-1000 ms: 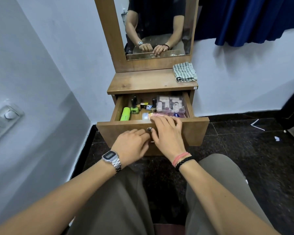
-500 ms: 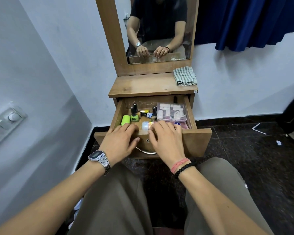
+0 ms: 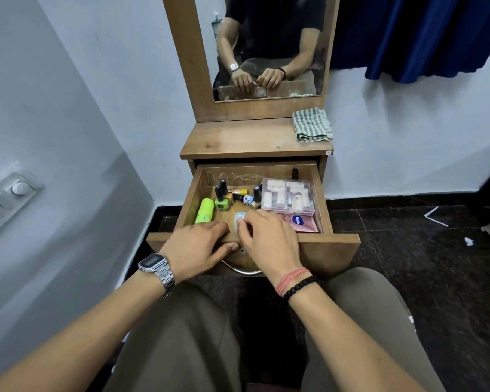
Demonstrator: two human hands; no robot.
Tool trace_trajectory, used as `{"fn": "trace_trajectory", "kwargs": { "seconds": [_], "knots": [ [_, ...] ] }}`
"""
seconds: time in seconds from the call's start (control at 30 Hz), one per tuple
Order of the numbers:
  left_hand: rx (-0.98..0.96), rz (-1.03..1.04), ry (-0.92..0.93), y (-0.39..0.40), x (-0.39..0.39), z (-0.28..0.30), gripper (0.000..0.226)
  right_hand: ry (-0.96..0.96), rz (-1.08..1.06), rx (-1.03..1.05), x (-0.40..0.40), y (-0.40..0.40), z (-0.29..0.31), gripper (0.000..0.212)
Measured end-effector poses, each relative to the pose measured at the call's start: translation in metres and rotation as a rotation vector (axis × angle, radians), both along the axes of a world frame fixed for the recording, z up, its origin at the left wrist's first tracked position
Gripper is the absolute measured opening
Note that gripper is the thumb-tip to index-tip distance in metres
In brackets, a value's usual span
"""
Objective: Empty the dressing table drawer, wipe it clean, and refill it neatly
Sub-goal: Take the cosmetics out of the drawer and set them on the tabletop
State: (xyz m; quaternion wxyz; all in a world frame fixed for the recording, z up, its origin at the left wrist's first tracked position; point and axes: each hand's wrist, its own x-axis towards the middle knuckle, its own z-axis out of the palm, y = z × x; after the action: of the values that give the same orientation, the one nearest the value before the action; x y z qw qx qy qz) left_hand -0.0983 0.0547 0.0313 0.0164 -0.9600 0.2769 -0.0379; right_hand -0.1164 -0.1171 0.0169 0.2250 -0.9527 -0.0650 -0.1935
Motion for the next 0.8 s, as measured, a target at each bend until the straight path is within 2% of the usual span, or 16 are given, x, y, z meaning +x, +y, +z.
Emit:
{"fn": "trace_trajectory", "kwargs": {
  "seconds": [0.23,0.4,0.8],
  "knots": [
    [-0.029,-0.015,-0.006,-0.002,0.001,-0.005,0.042,0.048,0.011,0.007,-0.001,-0.001,0.001,0.019],
    [-0.021,-0.019,-0.093,-0.004,-0.005,-0.016,0.038,0.075,0.021,-0.015,-0.008,-0.002,0.003,0.02],
    [-0.081,-0.005,-0.077,-0.009,-0.006,-0.009,0.06,-0.031,0.052,-0.002,-0.027,-0.009,-0.009,0.017]
  ]
}}
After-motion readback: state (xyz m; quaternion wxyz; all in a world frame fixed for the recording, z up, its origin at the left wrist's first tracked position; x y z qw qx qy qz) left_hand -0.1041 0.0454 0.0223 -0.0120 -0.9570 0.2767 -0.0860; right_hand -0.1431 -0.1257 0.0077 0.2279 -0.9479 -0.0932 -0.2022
